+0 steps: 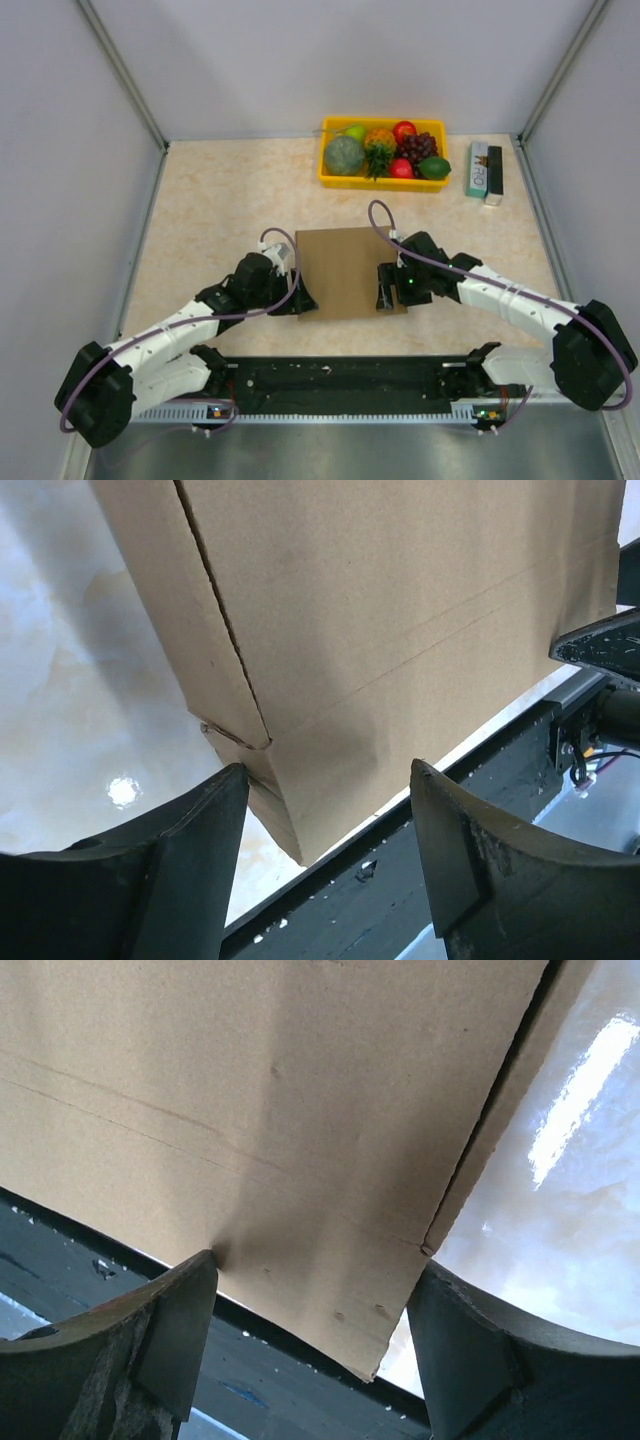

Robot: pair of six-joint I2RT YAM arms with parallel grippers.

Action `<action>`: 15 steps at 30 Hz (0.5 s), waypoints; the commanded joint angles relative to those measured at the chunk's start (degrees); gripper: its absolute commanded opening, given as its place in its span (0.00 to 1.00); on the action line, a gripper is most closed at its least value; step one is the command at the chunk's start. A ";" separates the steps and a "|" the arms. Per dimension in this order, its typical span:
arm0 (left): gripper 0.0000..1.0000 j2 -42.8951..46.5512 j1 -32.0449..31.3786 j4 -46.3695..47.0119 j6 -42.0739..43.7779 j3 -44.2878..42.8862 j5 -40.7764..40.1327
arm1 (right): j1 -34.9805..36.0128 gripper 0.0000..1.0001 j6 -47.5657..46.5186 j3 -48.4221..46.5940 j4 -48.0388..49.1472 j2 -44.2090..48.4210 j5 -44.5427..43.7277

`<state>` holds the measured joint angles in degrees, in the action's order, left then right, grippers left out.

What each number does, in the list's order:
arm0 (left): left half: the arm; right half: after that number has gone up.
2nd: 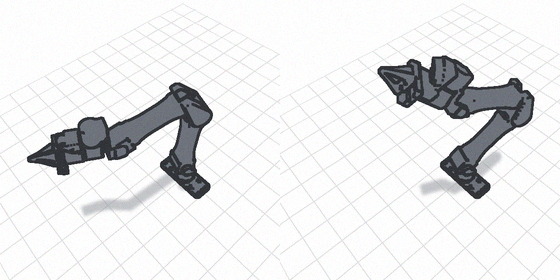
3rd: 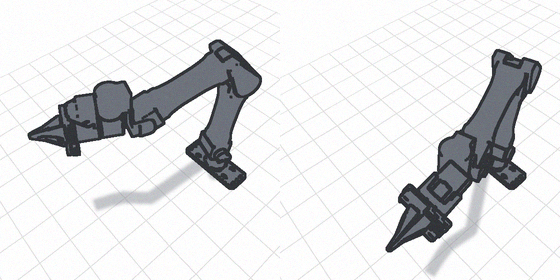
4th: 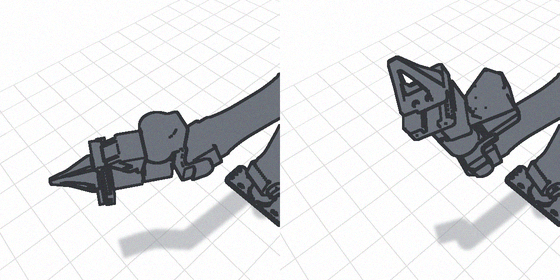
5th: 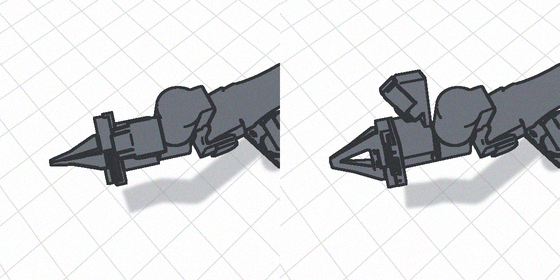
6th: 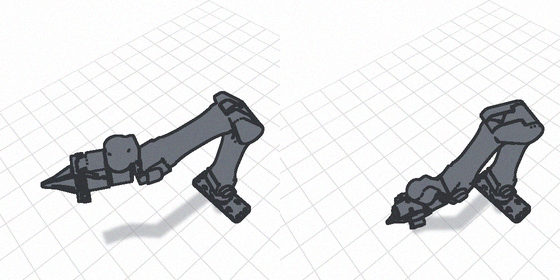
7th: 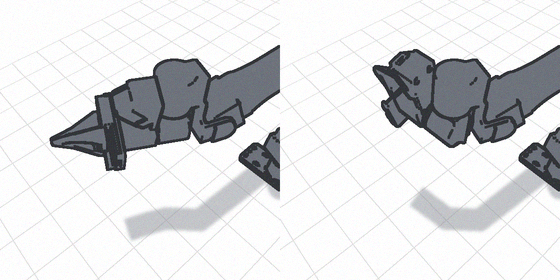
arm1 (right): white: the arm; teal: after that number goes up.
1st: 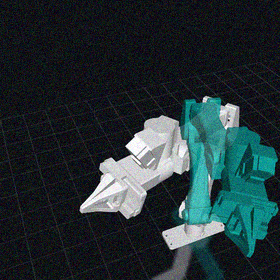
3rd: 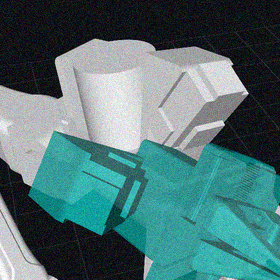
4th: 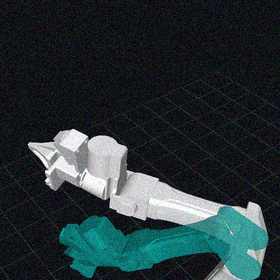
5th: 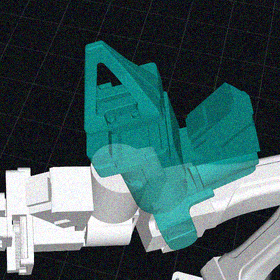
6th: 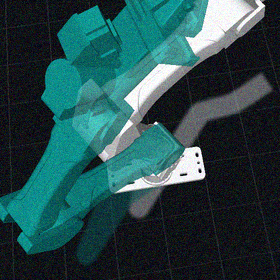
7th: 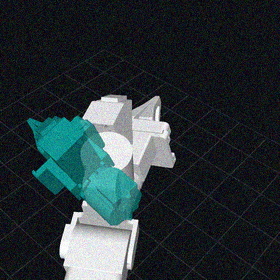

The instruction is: Fold the paper box

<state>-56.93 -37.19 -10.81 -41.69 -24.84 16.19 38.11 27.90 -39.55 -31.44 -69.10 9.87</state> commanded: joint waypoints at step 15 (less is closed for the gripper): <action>0.57 -0.20 0.98 10.27 -0.84 1.81 1.91 | 1.62 0.71 -2.68 -6.24 -1.16 -0.60 -3.45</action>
<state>-56.93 -36.49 -7.38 -40.53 -23.57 13.56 38.89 25.50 -41.69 -32.58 -70.63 6.48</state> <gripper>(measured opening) 0.570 0.718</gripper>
